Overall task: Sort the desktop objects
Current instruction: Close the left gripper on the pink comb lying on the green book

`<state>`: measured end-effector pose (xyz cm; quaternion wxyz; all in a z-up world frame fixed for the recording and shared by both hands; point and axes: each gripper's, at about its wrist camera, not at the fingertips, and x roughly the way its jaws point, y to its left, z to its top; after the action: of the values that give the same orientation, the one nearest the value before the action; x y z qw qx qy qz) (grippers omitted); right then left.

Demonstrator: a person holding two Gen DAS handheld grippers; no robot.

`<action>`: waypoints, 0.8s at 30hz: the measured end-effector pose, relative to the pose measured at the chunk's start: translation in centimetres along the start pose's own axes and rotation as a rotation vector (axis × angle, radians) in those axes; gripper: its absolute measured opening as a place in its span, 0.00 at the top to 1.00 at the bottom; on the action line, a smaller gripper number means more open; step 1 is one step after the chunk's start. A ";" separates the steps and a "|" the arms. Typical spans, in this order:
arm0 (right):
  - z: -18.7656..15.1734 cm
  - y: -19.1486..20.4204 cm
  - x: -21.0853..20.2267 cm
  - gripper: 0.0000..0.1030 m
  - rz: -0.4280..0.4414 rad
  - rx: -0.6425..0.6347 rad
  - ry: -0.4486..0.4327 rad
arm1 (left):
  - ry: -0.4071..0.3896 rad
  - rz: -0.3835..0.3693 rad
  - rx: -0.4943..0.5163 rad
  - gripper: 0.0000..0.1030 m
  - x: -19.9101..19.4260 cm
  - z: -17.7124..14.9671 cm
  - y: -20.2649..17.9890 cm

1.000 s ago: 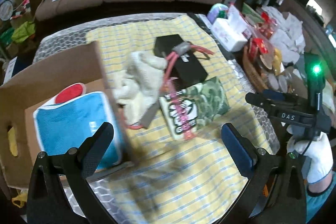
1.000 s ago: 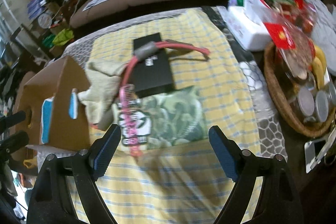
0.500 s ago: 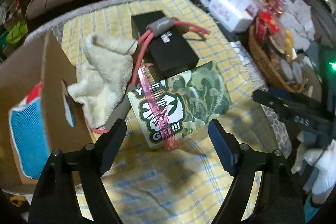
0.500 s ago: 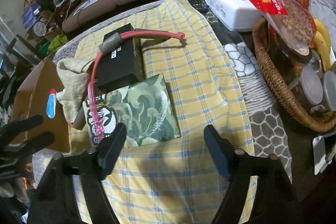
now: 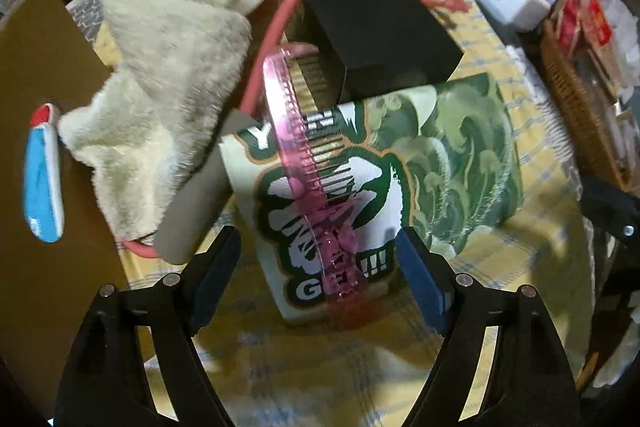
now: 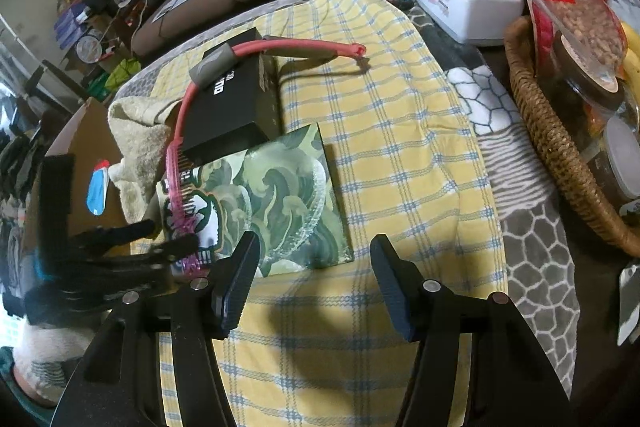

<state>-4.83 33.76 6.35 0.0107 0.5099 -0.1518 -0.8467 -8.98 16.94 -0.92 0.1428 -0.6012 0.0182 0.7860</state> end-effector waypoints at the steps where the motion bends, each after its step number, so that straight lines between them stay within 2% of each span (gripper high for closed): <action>1: 0.0 -0.1 0.1 0.42 0.003 -0.001 0.000 | 0.005 0.004 -0.002 0.29 0.2 0.1 0.1; 2: 0.0 -0.1 0.1 0.42 0.005 -0.003 0.001 | 0.014 0.015 -0.005 0.34 0.6 0.0 0.2; 5: -0.1 0.0 0.3 0.42 0.011 -0.008 0.005 | 0.017 0.005 -0.010 0.34 0.8 0.0 0.6; 7: -0.1 0.2 0.5 0.42 0.014 -0.011 0.007 | 0.012 -0.003 -0.016 0.39 0.6 0.0 0.9; 9: -0.1 0.4 0.7 0.42 0.018 -0.013 0.009 | -0.001 -0.018 -0.031 0.54 0.2 -0.1 1.7; 15: -0.2 1.9 1.3 0.42 0.037 -0.024 0.017 | -0.027 -0.070 -0.098 0.80 -0.8 -0.4 4.0; 19: -0.1 3.3 1.9 0.42 0.079 -0.019 0.026 | -0.061 -0.081 -0.092 0.81 -1.7 -0.5 4.6; 24: 0.5 4.5 3.1 0.41 0.199 0.052 0.041 | -0.097 -0.125 -0.108 0.82 -3.2 -0.8 4.7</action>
<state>-7.36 29.01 5.06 0.0846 0.5095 -0.2234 -0.8266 -8.61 11.66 1.19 0.1598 -0.5694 -0.0689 0.8035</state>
